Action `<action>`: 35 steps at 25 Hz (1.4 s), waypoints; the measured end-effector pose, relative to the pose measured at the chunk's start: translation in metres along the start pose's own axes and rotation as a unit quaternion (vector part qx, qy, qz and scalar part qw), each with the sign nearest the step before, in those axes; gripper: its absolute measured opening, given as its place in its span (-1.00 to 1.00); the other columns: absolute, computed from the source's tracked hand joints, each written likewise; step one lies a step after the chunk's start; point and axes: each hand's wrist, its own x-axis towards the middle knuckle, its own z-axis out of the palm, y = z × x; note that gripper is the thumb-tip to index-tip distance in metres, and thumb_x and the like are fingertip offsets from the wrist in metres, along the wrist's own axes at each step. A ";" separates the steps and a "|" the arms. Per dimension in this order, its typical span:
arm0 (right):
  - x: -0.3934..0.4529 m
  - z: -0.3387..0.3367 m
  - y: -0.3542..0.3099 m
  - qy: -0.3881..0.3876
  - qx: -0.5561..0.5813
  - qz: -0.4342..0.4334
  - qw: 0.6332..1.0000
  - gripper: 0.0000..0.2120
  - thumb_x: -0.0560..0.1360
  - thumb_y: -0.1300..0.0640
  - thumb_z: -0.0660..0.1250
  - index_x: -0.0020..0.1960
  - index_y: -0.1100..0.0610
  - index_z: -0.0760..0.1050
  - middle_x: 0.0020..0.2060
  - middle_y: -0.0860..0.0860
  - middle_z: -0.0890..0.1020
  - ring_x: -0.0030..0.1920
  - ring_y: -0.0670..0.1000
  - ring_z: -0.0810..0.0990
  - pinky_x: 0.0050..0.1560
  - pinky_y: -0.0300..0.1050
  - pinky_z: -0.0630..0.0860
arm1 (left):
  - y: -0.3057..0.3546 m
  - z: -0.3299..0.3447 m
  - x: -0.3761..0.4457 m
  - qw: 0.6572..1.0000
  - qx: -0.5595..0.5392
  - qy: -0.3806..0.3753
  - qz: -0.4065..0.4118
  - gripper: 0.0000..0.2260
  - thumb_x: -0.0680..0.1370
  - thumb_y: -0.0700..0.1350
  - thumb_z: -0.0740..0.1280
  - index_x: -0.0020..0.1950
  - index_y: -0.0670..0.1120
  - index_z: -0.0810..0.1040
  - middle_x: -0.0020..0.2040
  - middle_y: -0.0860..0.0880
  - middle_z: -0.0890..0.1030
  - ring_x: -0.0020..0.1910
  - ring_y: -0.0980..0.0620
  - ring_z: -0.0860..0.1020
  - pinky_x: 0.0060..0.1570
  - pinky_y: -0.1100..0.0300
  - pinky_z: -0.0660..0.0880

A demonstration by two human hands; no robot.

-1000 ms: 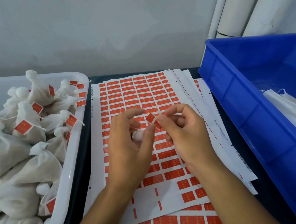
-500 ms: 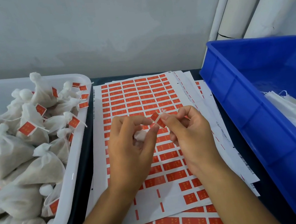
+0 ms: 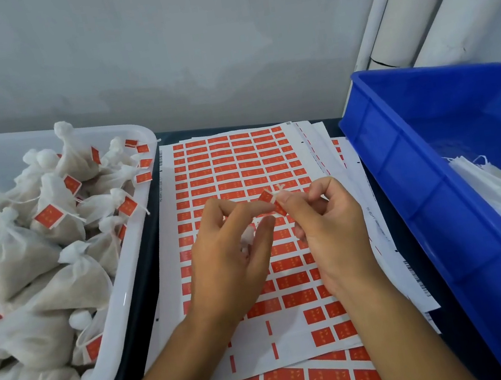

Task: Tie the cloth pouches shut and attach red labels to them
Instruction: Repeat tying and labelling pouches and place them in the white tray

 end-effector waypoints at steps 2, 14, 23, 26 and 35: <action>-0.001 0.001 -0.001 -0.008 0.004 -0.001 1.000 -0.74 0.52 -0.10 0.48 -0.09 0.02 0.46 -0.32 -0.15 0.64 -0.32 -0.17 0.64 -0.26 -0.42 0.54 | 0.000 -0.001 0.000 1.000 -0.015 0.023 -0.012 -0.75 0.54 0.11 0.35 0.15 0.08 0.68 -0.02 0.15 0.52 0.05 0.23 0.46 -0.10 0.56 0.44; -0.004 0.003 -0.001 -0.058 -0.004 -0.068 0.996 -0.81 0.51 -0.08 0.49 -0.06 -0.03 0.51 -0.18 -0.13 0.69 -0.22 -0.12 0.69 -0.23 -0.31 0.61 | 0.002 -0.004 0.003 0.994 -0.055 0.054 -0.081 -0.92 0.52 0.09 0.43 -0.01 0.16 0.66 -0.15 0.24 0.54 -0.05 0.22 0.50 -0.13 0.53 0.42; 0.001 -0.004 -0.004 -0.162 -0.079 -0.084 0.980 -0.71 0.53 -0.26 0.29 0.17 -0.19 0.60 0.02 -0.23 0.69 0.03 -0.11 0.70 -0.04 -0.19 0.69 | 0.000 -0.001 0.003 0.989 -0.103 -0.003 -0.102 -0.86 0.59 0.07 0.40 -0.13 0.29 0.55 -0.11 0.26 0.59 0.03 0.19 0.54 -0.04 0.46 0.47; 0.000 -0.004 -0.003 -0.140 -0.088 -0.100 0.981 -0.81 0.54 -0.23 0.32 0.06 -0.21 0.62 -0.03 -0.26 0.70 0.04 -0.12 0.69 0.00 -0.20 0.68 | -0.001 0.001 0.004 0.988 -0.108 -0.010 -0.108 -0.88 0.60 0.09 0.39 -0.12 0.27 0.54 -0.05 0.29 0.57 0.04 0.21 0.54 -0.04 0.48 0.47; 0.003 -0.009 -0.010 -0.046 -0.088 -0.111 0.989 -0.86 0.54 -0.29 0.29 0.00 -0.30 0.56 -0.20 -0.19 0.69 -0.14 -0.09 0.71 -0.17 -0.30 0.64 | -0.004 0.003 0.000 0.986 -0.087 -0.098 -0.099 -0.62 0.53 -0.05 0.50 0.09 0.37 0.42 0.03 0.38 0.51 0.09 0.37 0.50 -0.18 0.56 0.48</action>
